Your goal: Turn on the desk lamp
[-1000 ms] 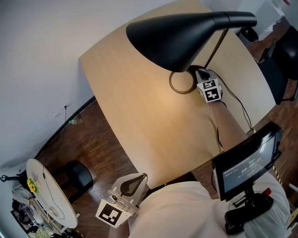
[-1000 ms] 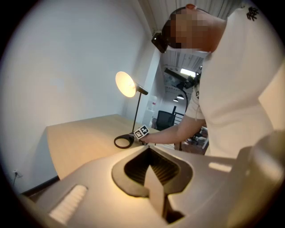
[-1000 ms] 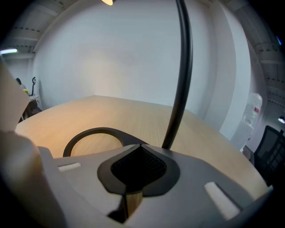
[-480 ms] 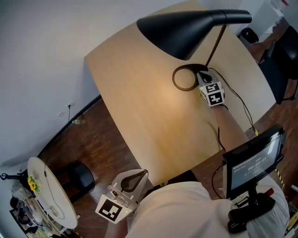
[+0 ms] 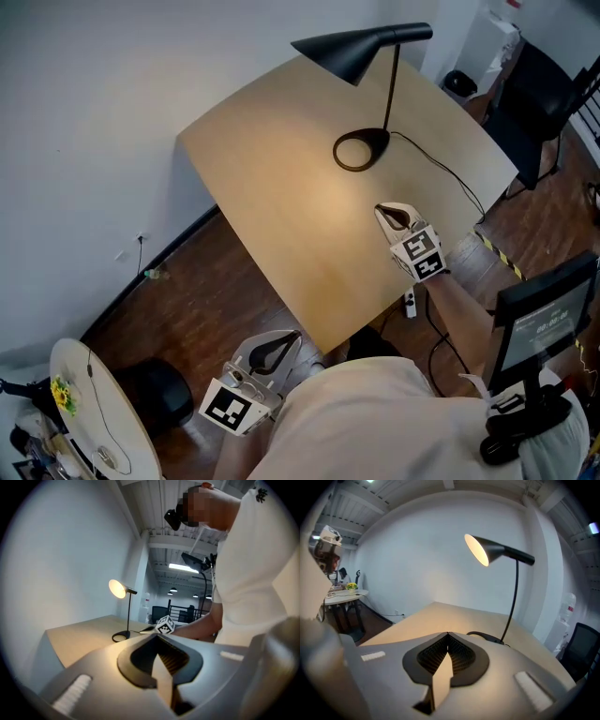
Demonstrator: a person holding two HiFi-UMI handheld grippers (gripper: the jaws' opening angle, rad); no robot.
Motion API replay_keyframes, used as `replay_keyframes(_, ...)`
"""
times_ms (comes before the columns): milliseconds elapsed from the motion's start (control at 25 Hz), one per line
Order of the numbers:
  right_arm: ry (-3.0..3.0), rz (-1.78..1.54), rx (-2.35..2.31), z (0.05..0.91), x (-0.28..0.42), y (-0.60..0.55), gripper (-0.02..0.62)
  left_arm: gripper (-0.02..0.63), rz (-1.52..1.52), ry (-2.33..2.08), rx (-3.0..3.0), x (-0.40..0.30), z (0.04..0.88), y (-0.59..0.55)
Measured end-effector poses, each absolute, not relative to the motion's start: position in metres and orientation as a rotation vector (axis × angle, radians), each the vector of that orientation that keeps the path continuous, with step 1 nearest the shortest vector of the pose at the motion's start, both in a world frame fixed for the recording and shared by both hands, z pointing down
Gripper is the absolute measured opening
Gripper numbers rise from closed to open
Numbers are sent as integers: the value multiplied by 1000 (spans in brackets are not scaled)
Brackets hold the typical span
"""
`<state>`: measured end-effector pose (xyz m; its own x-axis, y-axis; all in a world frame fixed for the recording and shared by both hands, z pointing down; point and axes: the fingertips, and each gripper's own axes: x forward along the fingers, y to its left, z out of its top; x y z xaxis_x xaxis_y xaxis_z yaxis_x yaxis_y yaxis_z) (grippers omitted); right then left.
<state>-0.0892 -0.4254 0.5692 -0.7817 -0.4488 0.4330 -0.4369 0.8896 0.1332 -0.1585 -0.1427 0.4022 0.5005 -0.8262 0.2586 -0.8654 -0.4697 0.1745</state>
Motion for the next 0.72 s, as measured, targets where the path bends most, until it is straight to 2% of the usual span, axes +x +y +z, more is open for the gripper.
replay_keyframes(160,-2611,-73,609,542,-65,-317,3,17,159,-1386,2544,-157,402,-88)
replay_keyframes(440,-2654,107,705,500,-30,-150,6,17,114,-1272,2627,-156,396,14)
replay_keyframes(720,-2645,130,775,478,17,-51,44,17,166,-1132,2716,-113,405,76)
